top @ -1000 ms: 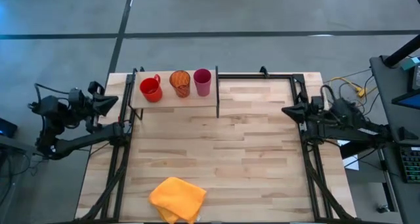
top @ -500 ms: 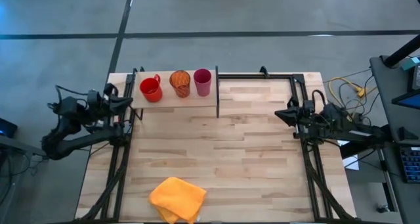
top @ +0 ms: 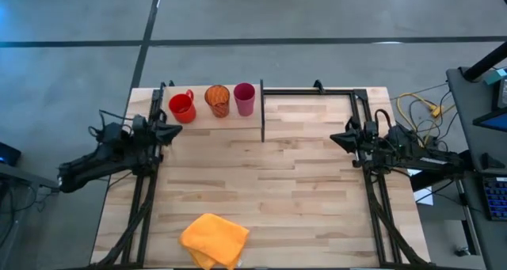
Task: Stack small to large cups/mugs on shelf
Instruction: Return to Home Position
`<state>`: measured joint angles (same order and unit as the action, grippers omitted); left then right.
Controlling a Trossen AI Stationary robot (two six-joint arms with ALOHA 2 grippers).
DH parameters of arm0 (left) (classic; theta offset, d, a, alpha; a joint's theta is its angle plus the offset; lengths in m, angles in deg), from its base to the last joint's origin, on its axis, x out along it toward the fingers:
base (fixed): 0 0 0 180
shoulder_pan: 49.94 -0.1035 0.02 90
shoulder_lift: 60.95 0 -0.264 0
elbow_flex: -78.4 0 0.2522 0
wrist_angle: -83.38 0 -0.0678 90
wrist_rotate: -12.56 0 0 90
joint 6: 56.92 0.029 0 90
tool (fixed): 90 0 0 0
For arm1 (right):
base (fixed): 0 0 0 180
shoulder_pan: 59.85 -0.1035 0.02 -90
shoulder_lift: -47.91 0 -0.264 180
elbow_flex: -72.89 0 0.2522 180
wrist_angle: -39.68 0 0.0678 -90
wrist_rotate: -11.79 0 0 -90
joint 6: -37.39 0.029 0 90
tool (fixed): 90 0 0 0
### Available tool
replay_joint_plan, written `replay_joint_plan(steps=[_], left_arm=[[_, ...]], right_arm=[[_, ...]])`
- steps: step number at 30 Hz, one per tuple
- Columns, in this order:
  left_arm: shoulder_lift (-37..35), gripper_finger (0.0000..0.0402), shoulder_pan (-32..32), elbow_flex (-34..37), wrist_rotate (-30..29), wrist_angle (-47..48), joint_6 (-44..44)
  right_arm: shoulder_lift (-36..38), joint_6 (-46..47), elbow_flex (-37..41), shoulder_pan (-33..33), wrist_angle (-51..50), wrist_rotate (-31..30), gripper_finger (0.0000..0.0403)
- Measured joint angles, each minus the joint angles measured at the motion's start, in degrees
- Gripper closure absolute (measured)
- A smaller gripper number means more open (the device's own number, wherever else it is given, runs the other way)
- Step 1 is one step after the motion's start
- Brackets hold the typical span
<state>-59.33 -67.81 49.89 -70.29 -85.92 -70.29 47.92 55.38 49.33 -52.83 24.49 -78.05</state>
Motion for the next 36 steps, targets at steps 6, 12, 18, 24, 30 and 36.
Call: replay_joint_plan(steps=[6, 12, 18, 24, 30, 36], left_arm=[[-0.02, 0.0402, 0.0, 8.3, 3.01, -11.47, -6.42], [0.08, 0.0401, -0.02, 14.19, 3.32, -22.71, -7.27], [0.0, 0.0401, -0.01, 14.23, 3.26, -22.29, -7.11], [0.49, 0.0401, -0.02, 14.3, 3.33, -20.42, -6.88], [0.42, 0.0401, -0.01, 14.32, 4.97, -19.86, -6.88], [0.55, 0.0401, -0.02, 14.36, 6.03, -19.9, -6.93]], right_arm=[[0.0, 0.01, 0.0, 0.0, 0.06, 0.0, 0.0394], [0.0, -0.01, 0.61, 0.0, 0.05, 0.02, 0.0394], [0.0, 0.23, 1.86, -0.02, 0.01, 0.23, 0.0394], [0.0, -0.34, 3.76, -0.02, 0.11, 0.24, 0.0394], [0.0, 0.51, 6.89, -0.02, 1.12, 0.28, 0.0394], [-0.07, 2.81, 9.39, -0.02, 3.48, 0.94, 0.0394]])
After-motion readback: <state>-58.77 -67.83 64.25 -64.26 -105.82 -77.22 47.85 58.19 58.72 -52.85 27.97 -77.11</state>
